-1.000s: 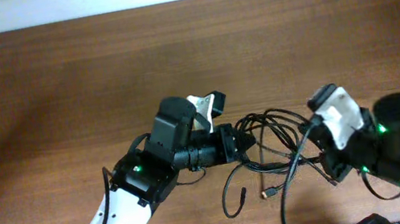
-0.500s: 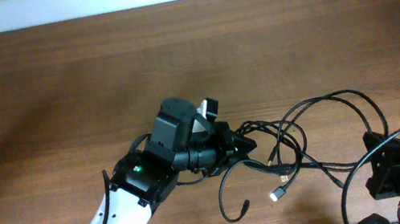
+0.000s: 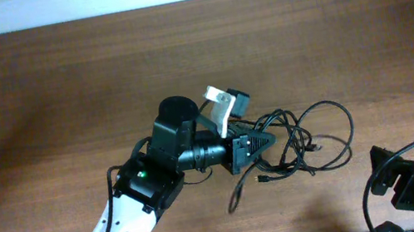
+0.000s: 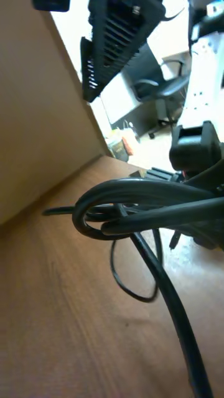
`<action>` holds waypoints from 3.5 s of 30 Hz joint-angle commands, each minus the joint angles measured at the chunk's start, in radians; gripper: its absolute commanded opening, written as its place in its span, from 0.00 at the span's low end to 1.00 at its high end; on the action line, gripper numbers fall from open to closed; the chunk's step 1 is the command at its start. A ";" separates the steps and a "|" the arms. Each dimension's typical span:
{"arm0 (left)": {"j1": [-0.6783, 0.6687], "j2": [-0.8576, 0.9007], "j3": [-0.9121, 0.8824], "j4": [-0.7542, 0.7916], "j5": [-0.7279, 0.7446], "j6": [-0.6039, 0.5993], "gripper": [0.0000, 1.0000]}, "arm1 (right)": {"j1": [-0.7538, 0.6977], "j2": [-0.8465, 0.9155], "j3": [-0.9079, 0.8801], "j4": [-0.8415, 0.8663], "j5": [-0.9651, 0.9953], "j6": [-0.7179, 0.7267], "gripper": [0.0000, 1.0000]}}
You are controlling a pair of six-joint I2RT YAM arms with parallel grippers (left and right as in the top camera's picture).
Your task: Untangle cables
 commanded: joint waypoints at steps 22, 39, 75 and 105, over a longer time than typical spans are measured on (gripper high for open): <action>-0.097 -0.006 0.006 0.308 0.315 0.107 0.00 | -0.005 -0.011 0.007 0.140 -0.546 -0.669 0.12; -0.097 -0.006 0.006 0.356 0.263 0.008 0.00 | -0.005 -0.011 0.008 0.146 -0.546 -0.657 0.04; -0.096 -0.006 0.006 0.013 -0.185 -0.127 0.00 | -0.005 -0.011 0.007 0.009 0.060 0.068 0.33; -0.096 -0.174 0.007 -0.001 0.051 0.508 0.00 | -0.005 0.011 -0.016 0.000 -0.781 -1.036 0.81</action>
